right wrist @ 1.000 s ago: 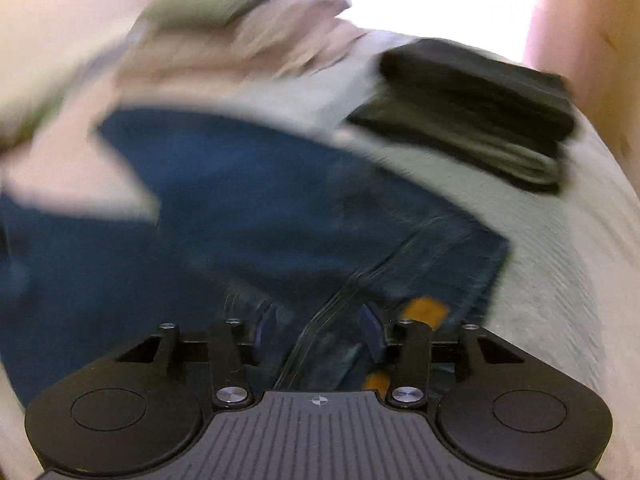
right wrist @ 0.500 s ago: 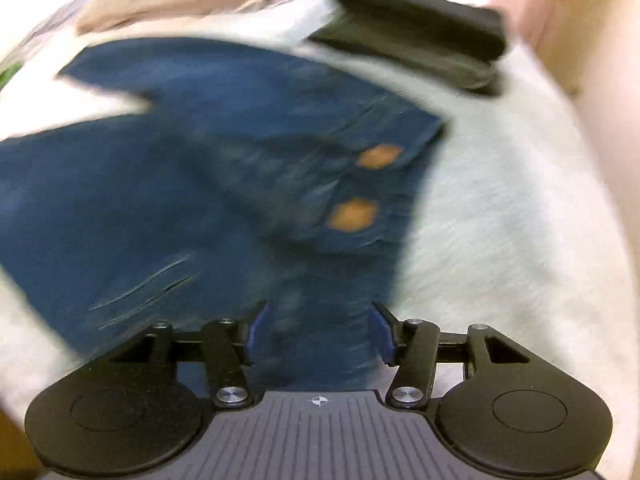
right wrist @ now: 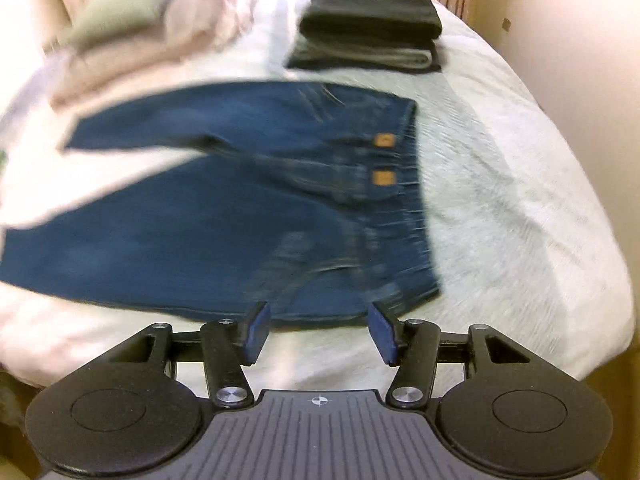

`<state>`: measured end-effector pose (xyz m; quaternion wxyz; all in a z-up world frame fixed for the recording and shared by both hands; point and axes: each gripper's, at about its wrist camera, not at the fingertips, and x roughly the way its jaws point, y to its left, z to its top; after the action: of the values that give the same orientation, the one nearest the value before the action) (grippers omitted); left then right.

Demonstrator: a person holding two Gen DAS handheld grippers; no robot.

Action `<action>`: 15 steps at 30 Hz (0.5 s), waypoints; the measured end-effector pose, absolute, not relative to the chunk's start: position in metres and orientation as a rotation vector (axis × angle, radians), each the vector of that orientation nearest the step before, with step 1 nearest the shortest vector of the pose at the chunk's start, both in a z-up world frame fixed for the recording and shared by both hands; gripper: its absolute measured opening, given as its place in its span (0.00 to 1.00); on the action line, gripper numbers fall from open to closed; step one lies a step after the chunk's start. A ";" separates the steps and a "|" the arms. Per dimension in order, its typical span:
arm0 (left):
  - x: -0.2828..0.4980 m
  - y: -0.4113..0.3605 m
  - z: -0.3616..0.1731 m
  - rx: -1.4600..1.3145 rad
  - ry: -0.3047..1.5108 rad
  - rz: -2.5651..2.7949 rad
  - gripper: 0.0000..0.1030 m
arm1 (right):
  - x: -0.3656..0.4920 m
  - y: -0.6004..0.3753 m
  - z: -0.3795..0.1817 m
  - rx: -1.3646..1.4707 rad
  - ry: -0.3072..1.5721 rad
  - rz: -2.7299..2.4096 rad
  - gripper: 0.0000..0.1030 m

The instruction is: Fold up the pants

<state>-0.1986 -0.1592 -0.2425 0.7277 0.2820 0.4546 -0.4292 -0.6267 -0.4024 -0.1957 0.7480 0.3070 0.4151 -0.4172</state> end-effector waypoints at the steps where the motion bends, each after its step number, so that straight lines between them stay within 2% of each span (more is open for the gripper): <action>1: -0.201 -0.154 -0.230 0.622 0.992 -0.961 0.71 | -0.626 -0.388 -0.182 0.696 0.893 -0.892 0.50; 9: -0.221 -0.119 -0.167 0.627 0.969 -1.046 0.72 | -0.617 -0.334 -0.117 0.698 0.898 -0.816 0.52; 15: -0.235 -0.100 -0.140 0.604 0.949 -1.050 0.72 | -0.613 -0.343 -0.100 0.664 0.877 -0.800 0.52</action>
<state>-0.2345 -0.1004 -0.1403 0.7185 0.2730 0.4289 -0.4746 -0.6125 -0.3432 -0.0997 0.7775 0.3070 0.4057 -0.3697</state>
